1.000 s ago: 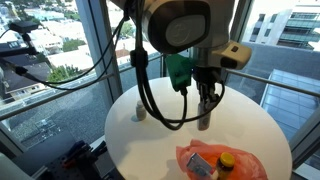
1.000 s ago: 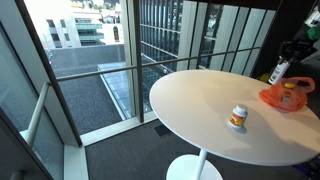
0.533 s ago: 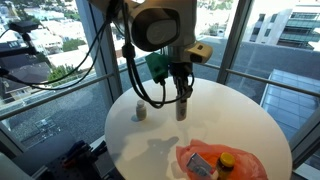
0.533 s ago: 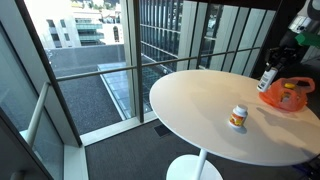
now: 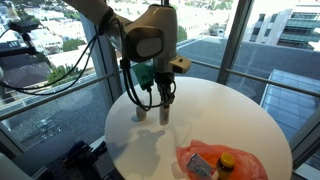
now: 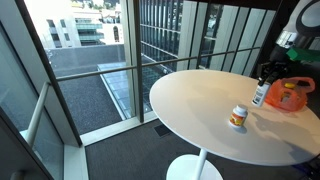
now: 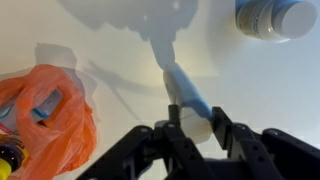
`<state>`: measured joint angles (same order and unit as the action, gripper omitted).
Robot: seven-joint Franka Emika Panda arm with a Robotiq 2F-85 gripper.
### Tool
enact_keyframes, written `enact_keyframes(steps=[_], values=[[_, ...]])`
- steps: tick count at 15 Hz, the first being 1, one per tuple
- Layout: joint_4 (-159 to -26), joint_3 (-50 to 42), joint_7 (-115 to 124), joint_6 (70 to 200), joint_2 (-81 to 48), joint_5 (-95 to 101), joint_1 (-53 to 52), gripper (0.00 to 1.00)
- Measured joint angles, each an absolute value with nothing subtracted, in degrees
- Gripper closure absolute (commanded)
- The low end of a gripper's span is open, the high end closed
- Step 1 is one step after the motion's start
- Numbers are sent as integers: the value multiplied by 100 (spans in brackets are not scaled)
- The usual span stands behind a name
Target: Pick up the mentos container from the table and put it in the orange plastic bag, pick up the longest white container from the orange plastic bag and put it on the table, pick up the white medicine bottle from the table and put it in the orange plastic bag
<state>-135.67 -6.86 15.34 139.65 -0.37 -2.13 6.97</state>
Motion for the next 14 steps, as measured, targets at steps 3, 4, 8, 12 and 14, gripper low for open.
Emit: enact_keyframes(steps=[3,4,8,12,14], values=[[-13665,-648,1533,14112,-236,-213,668,87],[-13697,-641,1533,14191,-310,-213,666,87],[-13817,-637,1533,14675,-561,-213,652,87],[-13877,-637,1527,14949,-576,-213,645,31],[-13908,-634,1502,14959,-564,-213,639,16]])
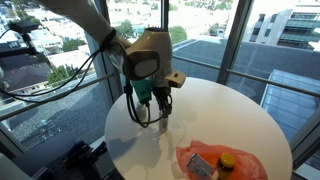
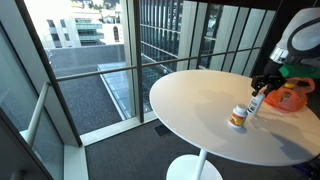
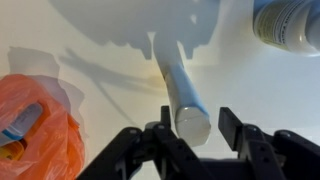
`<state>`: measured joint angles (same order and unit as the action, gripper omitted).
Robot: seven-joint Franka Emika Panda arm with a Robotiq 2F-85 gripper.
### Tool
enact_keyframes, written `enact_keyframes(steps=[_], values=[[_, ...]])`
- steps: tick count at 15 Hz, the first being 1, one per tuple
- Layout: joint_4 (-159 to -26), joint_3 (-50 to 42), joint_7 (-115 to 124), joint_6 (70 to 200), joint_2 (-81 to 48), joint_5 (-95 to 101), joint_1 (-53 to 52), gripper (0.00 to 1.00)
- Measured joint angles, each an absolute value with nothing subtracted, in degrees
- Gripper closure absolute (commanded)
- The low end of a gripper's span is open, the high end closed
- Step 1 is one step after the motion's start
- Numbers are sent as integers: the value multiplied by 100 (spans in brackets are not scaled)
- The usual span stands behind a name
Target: Pick up the mentos container from the table and put it in the orange plastic bag, pick up the longest white container from the orange plastic bag and put it on the table, pick up the white medicine bottle from the table and put it in the orange plastic bag
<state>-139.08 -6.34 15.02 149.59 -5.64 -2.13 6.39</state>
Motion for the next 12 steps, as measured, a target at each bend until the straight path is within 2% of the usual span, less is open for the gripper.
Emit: enact_keyframes(steps=[2,3,12], values=[[-13942,-626,1472,14930,-530,-213,616,2],[-13961,-621,1464,14875,-495,-213,594,0],[-14080,-354,1433,13801,94,-213,309,0]])
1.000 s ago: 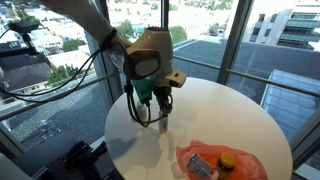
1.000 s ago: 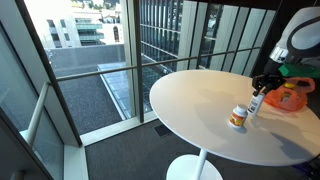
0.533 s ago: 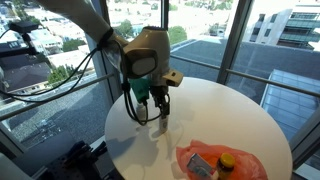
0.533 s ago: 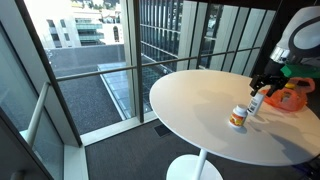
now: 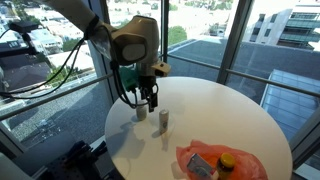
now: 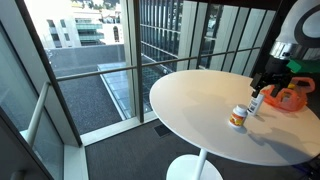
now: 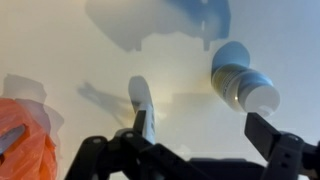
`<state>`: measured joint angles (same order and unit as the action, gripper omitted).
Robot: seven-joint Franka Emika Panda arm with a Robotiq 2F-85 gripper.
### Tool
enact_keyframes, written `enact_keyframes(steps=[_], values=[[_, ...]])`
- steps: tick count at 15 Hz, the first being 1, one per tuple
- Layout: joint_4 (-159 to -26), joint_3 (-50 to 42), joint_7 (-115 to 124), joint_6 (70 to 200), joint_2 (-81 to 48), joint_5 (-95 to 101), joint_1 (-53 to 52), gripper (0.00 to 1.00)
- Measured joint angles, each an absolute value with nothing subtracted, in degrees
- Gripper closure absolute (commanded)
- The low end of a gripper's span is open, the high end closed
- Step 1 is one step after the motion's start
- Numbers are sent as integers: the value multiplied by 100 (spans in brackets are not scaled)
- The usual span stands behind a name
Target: Pick up the mentos container from the table and put it in the orange plastic bag, pick up the longest white container from the orange plastic bag and put it on the table, pick up the white medicine bottle from the table and put it in the orange plastic bag
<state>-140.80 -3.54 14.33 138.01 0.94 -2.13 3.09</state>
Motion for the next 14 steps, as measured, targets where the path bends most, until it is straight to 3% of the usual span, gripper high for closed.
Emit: enact_keyframes(steps=[14], values=[[-14088,-17,1525,14415,-410,-213,-68,0]])
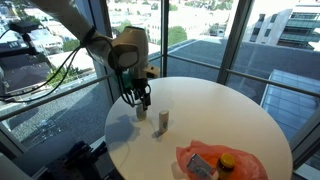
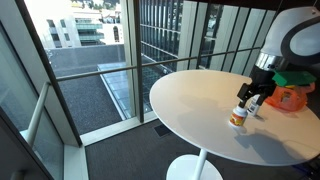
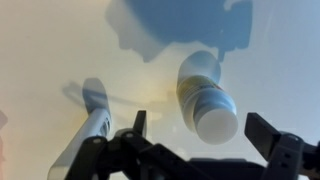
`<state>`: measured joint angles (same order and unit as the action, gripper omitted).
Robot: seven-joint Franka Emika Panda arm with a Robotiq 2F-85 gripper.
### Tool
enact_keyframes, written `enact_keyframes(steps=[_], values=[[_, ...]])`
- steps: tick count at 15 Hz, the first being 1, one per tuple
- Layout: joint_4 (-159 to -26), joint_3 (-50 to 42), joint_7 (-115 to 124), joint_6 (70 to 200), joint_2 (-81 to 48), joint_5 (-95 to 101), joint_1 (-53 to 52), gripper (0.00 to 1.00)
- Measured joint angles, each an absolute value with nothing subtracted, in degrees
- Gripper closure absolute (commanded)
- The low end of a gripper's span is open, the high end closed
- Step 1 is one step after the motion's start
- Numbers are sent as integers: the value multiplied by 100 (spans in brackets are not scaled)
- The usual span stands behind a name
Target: Pick up the mentos container from the table and put it in the orange plastic bag, pick up the longest white container from the orange plastic bag and put it on the table, pick up the white medicine bottle from the table and put it in the orange plastic bag
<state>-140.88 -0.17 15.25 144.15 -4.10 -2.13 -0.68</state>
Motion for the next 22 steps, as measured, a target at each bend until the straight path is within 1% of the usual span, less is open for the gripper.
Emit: enact_keyframes(steps=[3,4,5,6,8,9,11,12,22], values=[[-14050,-11,1573,14556,-589,-189,-156,0],[-14026,-10,1596,14591,-641,-167,-189,25],[-13997,-10,1635,14619,-683,-140,-222,26],[-13962,-10,1671,14637,-720,-103,-250,32],[-13899,-10,1775,14673,-780,13,-302,51],[-13874,-10,1834,14695,-800,80,-322,58],[-13825,-12,1949,14726,-830,220,-349,75],[-13796,-14,2013,14729,-844,287,-355,81],[-13306,-292,2132,14615,-689,369,-162,81]])
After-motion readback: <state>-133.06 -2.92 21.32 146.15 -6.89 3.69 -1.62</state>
